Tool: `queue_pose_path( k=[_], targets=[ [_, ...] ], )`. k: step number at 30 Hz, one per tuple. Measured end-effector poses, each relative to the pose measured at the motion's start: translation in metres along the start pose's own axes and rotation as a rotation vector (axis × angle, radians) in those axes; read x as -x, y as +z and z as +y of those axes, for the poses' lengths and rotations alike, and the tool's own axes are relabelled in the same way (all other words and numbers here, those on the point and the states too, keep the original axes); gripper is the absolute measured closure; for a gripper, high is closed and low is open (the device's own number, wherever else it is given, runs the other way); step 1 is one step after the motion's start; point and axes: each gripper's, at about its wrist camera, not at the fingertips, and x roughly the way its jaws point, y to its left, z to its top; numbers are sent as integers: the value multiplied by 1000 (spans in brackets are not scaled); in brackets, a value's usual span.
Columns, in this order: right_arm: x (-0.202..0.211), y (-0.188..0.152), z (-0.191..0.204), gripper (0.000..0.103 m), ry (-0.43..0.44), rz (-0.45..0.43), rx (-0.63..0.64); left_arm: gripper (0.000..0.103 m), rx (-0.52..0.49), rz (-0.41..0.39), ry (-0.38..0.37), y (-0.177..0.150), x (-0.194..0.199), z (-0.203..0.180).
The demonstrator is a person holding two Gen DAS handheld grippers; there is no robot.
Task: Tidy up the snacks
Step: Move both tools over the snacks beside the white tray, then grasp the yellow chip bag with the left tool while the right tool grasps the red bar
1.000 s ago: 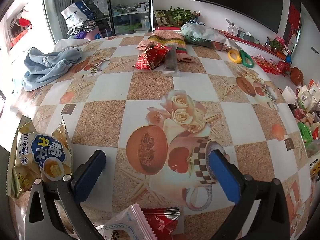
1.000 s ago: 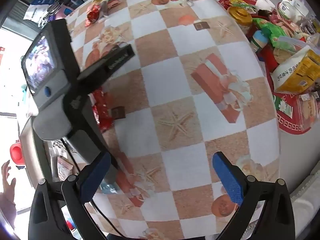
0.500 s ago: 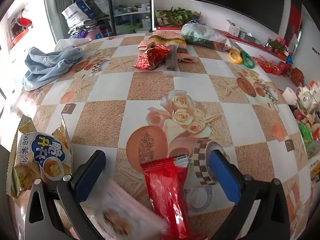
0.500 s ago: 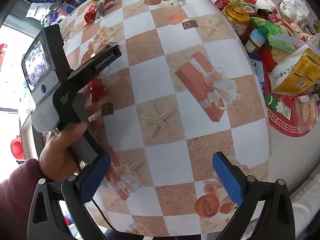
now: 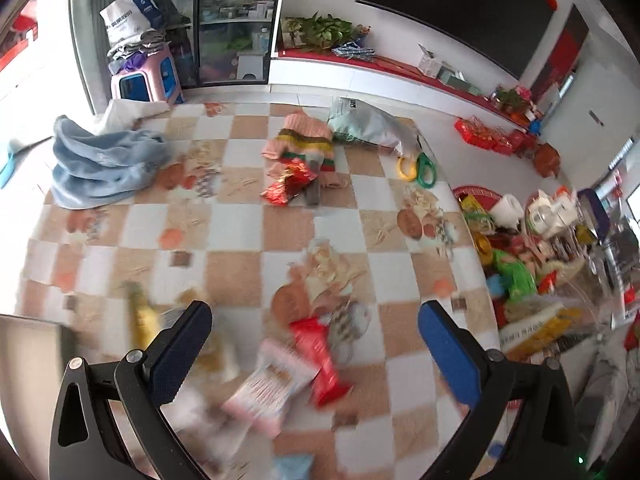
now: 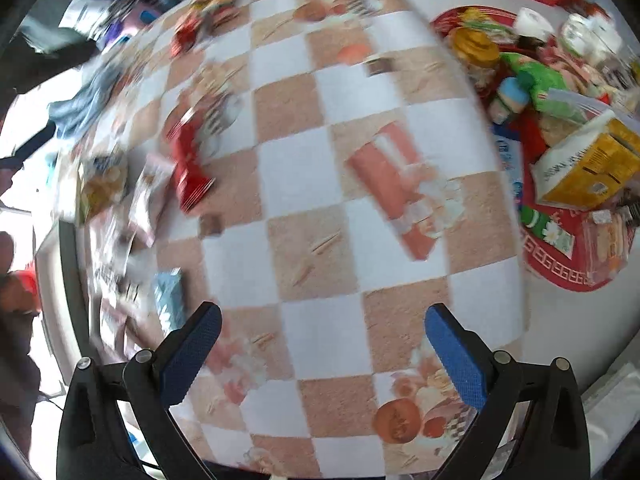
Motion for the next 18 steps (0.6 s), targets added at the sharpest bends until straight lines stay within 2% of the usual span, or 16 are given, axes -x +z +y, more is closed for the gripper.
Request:
queue_pose_path(
  k=[3, 4, 7, 8, 10, 11, 14, 16, 18],
  targets=[
    [-11, -10, 30, 1, 16, 57, 92, 0, -57, 126, 71, -24, 14, 22],
    [-15, -15, 42, 1, 19, 72, 129, 0, -53, 142, 66, -36, 15, 32],
    [-27, -31, 84, 1, 26, 125, 270, 0, -40, 268, 115, -80, 19, 72],
    [-34, -39, 102, 1, 13, 143, 339, 0, -32, 283, 116, -95, 19, 85],
    [-42, -48, 121, 1, -18, 165, 393, 0, -31, 331, 144, -122, 19, 107],
    [-48, -49, 126, 1, -24, 185, 389, 0, -35, 353, 173, -132, 21, 116],
    [-63, -43, 125, 1, -8, 242, 255, 0, -55, 413, 245, -150, 24, 133],
    [-71, -36, 120, 1, -10, 271, 168, 0, -45, 444, 252, -157, 23, 142],
    [-73, -31, 119, 1, -20, 279, 140, 0, -16, 469, 234, -160, 22, 148]
  ],
)
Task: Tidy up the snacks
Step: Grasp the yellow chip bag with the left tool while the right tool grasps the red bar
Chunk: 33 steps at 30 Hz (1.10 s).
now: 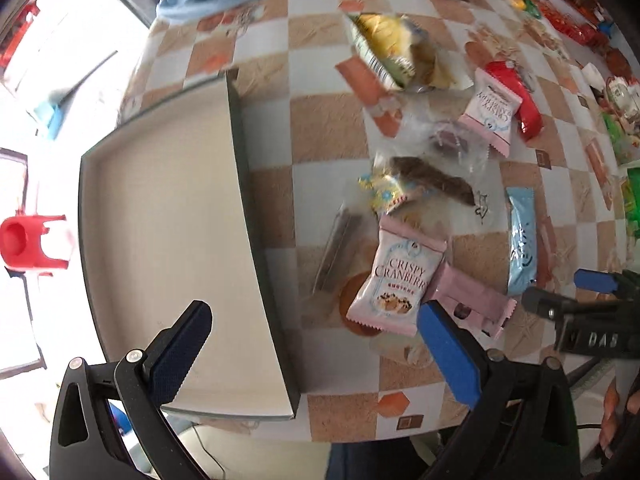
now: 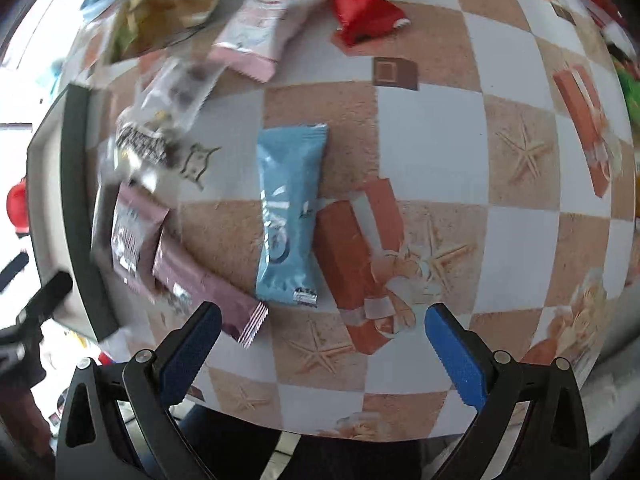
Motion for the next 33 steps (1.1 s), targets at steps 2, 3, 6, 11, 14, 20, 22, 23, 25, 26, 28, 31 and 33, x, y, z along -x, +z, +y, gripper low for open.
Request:
queue_pose_path(
  k=[2, 3, 6, 11, 14, 20, 22, 23, 25, 26, 28, 31, 33],
  targets=[
    [4, 4, -3, 1, -14, -4, -1, 0, 11, 11, -3, 6, 5, 2],
    [8, 7, -4, 1, -20, -10, 2, 0, 17, 8, -8, 11, 7, 3],
    [23, 32, -4, 1, -33, -34, -9, 0, 26, -9, -10, 37, 18, 1],
    [52, 85, -20, 1, -44, -93, -63, 0, 55, -59, -39, 101, 24, -4],
    [62, 117, -30, 1, -41, -110, -84, 0, 106, -57, -80, 146, 17, -1],
    [70, 179, -44, 1, -35, -120, -109, 0, 203, -8, -114, 188, -2, -4],
    [70, 202, -50, 1, -38, -114, -123, 0, 228, 6, -111, 194, -9, -9],
    [68, 212, -53, 1, -34, -111, -137, 0, 237, 12, -109, 198, -13, -12],
    [65, 233, -57, 1, -24, -108, -154, 0, 235, 23, -104, 204, -21, -20],
    [64, 243, -60, 1, -24, -106, -160, 0, 229, 26, -96, 206, -25, -23],
    [58, 261, -61, 1, -19, -97, -158, 0, 212, 35, -74, 209, -33, -30],
    [47, 280, -61, 1, -32, -81, -136, 0, 230, 35, -92, 213, -41, -29],
    [44, 292, -66, 1, -68, -87, -129, 0, 238, 35, -58, 214, -45, -22]
  ],
)
